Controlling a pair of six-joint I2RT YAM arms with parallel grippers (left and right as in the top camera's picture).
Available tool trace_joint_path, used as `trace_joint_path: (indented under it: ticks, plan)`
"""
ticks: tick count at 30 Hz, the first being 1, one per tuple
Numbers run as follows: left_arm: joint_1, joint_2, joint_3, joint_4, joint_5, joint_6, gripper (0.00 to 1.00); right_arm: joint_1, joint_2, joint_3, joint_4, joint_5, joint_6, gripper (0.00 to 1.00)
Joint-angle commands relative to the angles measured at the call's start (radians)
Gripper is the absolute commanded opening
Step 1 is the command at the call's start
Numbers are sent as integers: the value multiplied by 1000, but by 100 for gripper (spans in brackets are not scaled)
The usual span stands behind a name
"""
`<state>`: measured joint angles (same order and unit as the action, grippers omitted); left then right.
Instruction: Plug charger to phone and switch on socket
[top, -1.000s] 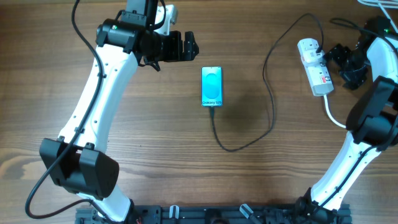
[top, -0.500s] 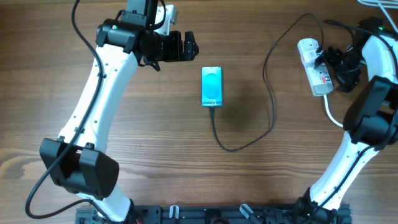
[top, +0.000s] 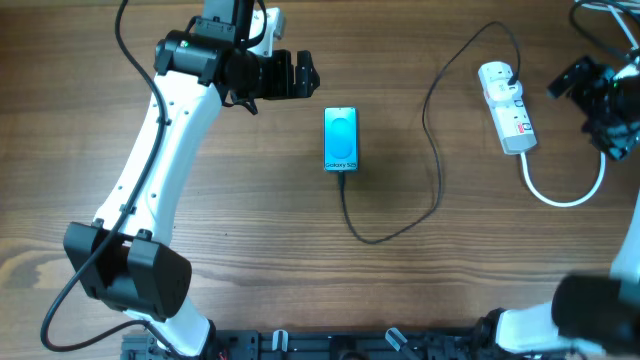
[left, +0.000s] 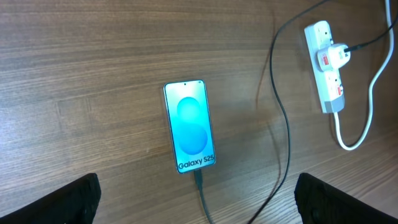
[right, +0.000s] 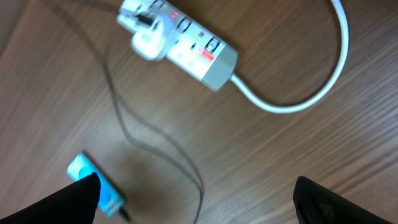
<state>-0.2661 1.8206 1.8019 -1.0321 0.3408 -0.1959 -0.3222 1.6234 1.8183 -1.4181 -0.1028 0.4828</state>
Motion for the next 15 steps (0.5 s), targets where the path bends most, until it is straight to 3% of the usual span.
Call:
trace_joint_path:
  ticks: [1,8,15]
  plan:
    - [0,8,-3,2,-2,6,100,109,-197,-134,19,21,-34,100]
    - [0,8,-3,2,-2,6,100,304,-549,-425,12,19,27,100]
    - [0,8,-3,2,-2,6,100,306,-649,-452,-87,20,26,100]
